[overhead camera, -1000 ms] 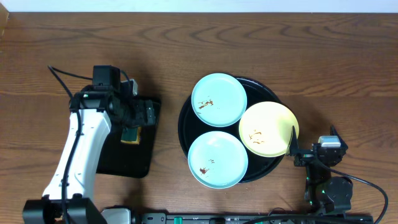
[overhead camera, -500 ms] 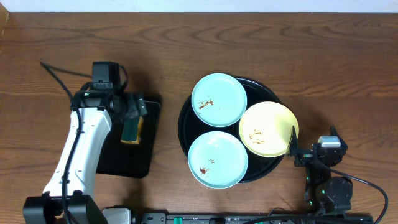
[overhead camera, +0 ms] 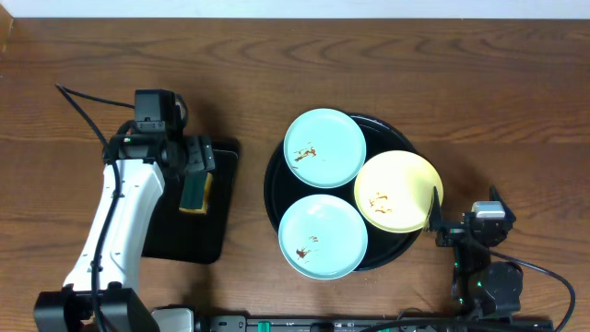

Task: Clean dirty plates on tray and stack at the side
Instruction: 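Lower the left gripper into the black sink tray onto the sponge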

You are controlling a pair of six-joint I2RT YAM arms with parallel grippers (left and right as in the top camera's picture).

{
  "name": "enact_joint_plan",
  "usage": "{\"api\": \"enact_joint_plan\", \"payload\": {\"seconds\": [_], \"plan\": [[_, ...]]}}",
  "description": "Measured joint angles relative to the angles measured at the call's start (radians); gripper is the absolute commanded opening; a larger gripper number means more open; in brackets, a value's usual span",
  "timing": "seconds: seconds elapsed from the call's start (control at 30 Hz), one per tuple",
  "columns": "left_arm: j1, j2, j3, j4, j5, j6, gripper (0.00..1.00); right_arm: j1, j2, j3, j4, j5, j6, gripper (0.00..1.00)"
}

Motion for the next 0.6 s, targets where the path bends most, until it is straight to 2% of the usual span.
{"api": "enact_joint_plan", "payload": {"seconds": [0.07,0.13,0.33,0.6], "plan": [[0.024,0.018,0.000,-0.011,0.019,0.019,0.86,0.000,0.000,0.000,0.000,0.000,0.000,0.99],[0.055,0.047,0.000,-0.020,0.047,0.040,0.85,0.000,0.000,0.000,0.000,0.000,0.000,0.99],[0.129,0.150,0.000,-0.027,0.187,0.148,0.88,0.000,0.000,0.000,0.000,0.000,0.000,0.99],[0.132,0.175,0.000,-0.038,0.315,0.283,0.91,0.000,0.000,0.000,0.000,0.000,0.000,0.99]]}}
